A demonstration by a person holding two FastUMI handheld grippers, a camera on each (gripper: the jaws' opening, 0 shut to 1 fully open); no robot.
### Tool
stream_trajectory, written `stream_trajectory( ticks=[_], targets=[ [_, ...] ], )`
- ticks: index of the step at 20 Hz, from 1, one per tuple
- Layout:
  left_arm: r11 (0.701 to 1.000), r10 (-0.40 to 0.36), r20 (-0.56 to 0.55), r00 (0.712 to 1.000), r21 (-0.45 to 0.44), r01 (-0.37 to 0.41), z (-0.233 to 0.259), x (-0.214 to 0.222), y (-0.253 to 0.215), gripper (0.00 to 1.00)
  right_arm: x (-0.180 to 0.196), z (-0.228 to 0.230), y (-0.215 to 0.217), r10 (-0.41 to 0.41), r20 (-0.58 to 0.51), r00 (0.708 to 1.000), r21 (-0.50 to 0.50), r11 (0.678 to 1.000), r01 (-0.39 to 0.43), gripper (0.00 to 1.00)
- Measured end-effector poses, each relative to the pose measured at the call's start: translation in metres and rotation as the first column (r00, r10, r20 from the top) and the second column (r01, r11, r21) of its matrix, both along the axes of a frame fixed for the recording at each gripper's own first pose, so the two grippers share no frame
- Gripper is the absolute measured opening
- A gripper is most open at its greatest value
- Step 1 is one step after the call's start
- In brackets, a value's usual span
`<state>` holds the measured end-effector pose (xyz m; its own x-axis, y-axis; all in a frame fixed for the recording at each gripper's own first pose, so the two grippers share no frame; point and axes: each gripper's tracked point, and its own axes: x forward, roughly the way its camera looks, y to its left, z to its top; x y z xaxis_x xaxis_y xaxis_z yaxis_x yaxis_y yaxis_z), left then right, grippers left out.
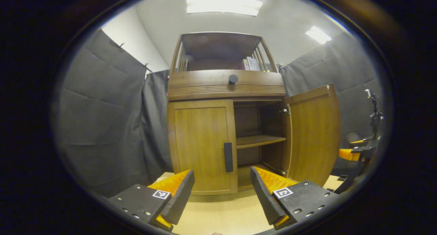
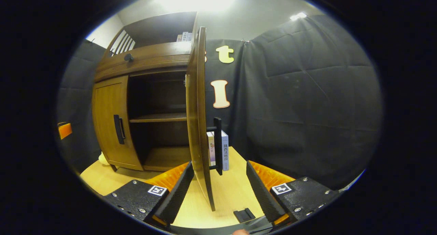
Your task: Open the right door of the double-door shoe cabinet with the right hand, and open the left door with the left hand.
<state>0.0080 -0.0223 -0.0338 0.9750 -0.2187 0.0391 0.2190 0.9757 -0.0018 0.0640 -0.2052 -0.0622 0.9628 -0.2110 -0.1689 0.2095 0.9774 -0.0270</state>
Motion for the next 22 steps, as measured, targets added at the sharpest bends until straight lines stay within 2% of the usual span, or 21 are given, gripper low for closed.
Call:
stream_trajectory(
  ticks=[5,9,10,18,19,21,22],
  targets=[
    [1.000,0.015,-0.001,1.000,-0.008,-0.015,0.000,0.001,0.000,0.93,-0.027,0.032,0.028,0.026,0.100,0.995,-0.022,0.999,-0.024,0.95],
    [1.000,0.021,0.001,1.000,-0.005,-0.021,0.001,0.001,0.002,0.93,-0.037,0.042,0.032,0.003,0.166,0.986,-0.034,0.999,0.003,0.95],
    [1.000,0.020,0.002,1.000,-0.004,-0.020,0.002,0.001,0.001,0.93,-0.039,0.041,0.032,0.000,0.169,0.986,-0.037,0.999,0.006,0.93],
    [1.000,-0.008,-0.015,1.000,-0.006,0.008,-0.006,0.005,0.001,0.93,-0.044,0.037,0.022,-0.026,0.161,0.987,-0.023,0.999,0.030,0.95],
    [1.000,-0.009,-0.017,1.000,-0.012,0.008,-0.007,0.007,0.001,1.00,-0.047,0.036,0.018,-0.034,0.155,0.987,-0.019,0.999,0.038,0.95],
    [1.000,-0.008,-0.019,1.000,-0.025,0.007,-0.012,0.010,0.000,0.86,-0.048,0.030,0.015,-0.043,0.132,0.990,0.001,0.999,0.043,0.95],
    [1.000,-0.004,-0.024,1.000,-0.024,0.003,-0.015,0.011,-0.001,0.86,-0.047,0.028,0.014,-0.049,0.125,0.991,0.010,0.999,0.048,0.95]
  ],
)
